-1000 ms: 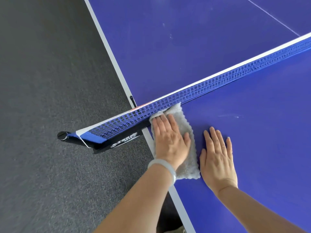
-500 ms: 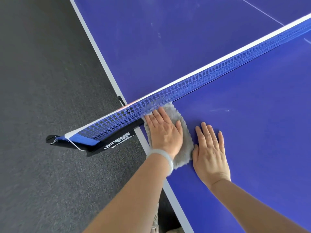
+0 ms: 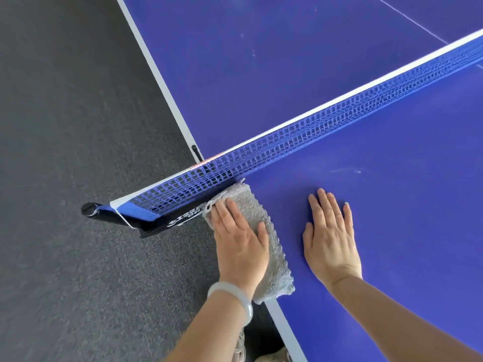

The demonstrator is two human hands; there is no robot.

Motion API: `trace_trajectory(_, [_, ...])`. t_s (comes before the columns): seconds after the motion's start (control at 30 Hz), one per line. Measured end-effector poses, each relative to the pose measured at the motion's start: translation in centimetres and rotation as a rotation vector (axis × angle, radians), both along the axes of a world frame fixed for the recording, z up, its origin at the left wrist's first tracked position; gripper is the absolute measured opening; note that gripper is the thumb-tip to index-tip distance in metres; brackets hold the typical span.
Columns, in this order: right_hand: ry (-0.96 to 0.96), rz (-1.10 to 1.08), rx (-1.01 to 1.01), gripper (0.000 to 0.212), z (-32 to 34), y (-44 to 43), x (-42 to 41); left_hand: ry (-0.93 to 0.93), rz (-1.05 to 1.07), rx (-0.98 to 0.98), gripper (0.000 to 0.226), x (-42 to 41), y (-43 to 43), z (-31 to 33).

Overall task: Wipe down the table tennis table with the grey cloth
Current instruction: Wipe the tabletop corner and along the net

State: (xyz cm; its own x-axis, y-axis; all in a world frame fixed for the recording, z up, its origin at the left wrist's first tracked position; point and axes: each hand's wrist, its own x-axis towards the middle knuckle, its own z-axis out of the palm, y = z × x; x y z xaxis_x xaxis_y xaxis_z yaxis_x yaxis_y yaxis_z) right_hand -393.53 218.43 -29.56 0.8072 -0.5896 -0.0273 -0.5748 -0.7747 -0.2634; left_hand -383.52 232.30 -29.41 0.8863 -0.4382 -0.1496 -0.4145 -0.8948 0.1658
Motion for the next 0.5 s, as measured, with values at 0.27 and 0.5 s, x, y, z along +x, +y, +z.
trace_trajectory(0.27, [-0.384, -0.309, 0.546, 0.049, 2.3, -0.7, 0.0, 0.025, -0.219, -0.093, 0.076, -2.3, -6.7, 1.0])
trace_trajectory(0.5, [-0.416, -0.182, 0.365, 0.053, 3.4, 2.6, 0.2, 0.306, -0.308, -0.676, 0.051, 1.6, -5.0, 2.5])
